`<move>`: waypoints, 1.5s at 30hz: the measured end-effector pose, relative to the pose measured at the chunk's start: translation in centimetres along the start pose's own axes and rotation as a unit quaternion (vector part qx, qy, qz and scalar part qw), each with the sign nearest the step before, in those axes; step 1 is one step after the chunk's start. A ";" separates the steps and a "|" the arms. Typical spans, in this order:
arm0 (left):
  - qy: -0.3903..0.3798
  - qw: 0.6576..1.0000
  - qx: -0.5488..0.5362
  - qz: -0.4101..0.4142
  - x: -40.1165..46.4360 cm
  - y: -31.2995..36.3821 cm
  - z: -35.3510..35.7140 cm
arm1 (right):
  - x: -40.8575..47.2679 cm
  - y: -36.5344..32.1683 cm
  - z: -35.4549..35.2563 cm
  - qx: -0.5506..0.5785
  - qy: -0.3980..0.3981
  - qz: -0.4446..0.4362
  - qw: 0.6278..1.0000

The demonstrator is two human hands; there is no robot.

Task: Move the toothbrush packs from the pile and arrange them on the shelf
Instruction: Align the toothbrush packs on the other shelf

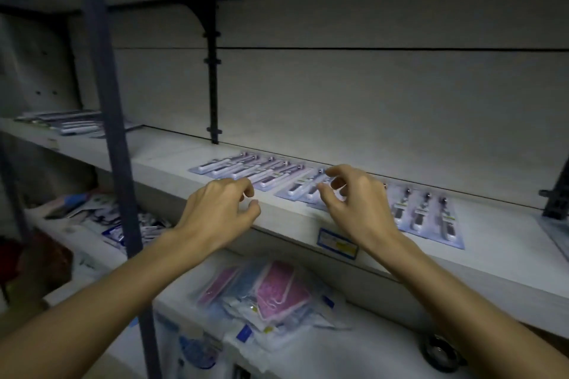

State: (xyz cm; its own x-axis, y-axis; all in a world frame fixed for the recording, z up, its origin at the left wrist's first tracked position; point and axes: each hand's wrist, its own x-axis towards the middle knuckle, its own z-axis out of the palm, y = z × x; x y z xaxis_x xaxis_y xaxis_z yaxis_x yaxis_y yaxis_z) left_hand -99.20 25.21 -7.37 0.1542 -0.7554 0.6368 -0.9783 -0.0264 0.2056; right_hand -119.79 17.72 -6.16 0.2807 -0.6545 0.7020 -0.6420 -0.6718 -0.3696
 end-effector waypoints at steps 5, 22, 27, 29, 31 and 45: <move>0.017 1.000 0.021 -0.012 -0.9 -4.8 -2.5 | 1.7 -5.3 3.4 0.023 -0.015 -0.034 0.999; 0.029 0.998 0.028 -0.047 -4.4 -30.0 -10.0 | 3.6 -28.4 21.9 -0.041 -0.066 -0.114 0.990; 0.032 0.996 -0.023 -0.082 -4.9 -36.2 -10.3 | 3.7 -33.7 26.4 -0.026 -0.059 -0.091 0.994; 0.047 0.992 -0.058 -0.101 -4.8 -38.4 -10.4 | 3.6 -35.5 28.3 -0.008 -0.041 -0.084 0.996; 0.054 0.988 -0.084 -0.117 -4.7 -40.4 -10.2 | 3.6 -37.2 30.3 0.013 -0.041 -0.088 0.995; 0.060 0.984 -0.048 -0.159 2.0 -59.5 -8.5 | 13.2 -43.9 47.4 0.086 -0.056 -0.056 0.993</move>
State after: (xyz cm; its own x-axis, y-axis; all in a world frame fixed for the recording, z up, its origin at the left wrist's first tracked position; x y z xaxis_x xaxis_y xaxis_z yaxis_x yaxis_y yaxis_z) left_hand -39.47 30.83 -12.04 0.4716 -0.6358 0.6110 -0.8612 -0.1830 0.4742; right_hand -54.04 22.14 -9.57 0.4269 -0.6010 0.6756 -0.4736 -0.7851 -0.3992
